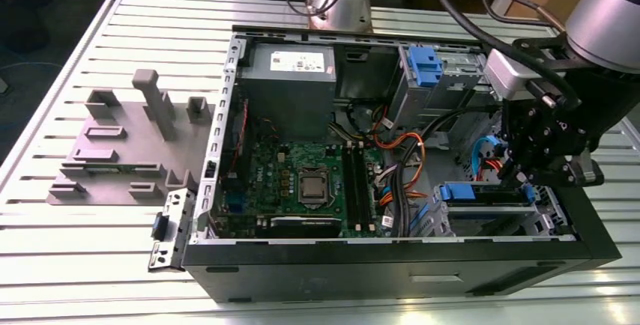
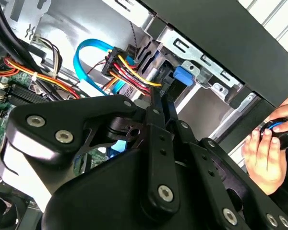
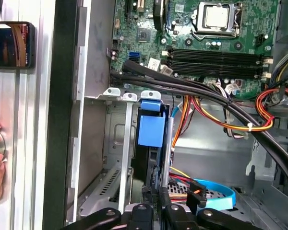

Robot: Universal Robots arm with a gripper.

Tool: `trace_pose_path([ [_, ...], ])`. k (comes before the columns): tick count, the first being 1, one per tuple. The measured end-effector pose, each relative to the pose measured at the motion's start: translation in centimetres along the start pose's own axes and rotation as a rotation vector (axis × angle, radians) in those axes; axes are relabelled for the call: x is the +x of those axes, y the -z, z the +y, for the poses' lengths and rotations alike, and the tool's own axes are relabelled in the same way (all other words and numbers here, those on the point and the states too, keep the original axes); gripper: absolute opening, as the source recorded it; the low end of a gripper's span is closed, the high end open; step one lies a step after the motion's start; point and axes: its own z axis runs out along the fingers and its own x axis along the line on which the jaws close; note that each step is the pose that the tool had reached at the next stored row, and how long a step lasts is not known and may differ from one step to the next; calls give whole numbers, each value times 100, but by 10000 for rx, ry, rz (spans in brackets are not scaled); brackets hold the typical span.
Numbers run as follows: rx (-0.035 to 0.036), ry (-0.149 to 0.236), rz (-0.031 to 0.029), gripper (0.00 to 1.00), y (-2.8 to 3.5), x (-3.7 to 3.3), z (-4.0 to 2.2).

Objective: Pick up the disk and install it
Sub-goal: 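Insert the first disk wire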

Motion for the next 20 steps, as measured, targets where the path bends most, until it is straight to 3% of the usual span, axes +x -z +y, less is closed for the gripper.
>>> trace_pose_path([
  [4,6,-90,6,16,-3,-2,36],
  [15,-9,-300,19,16,-16,-4,37],
  [20,76,-307,21,16,-17,-3,37],
])
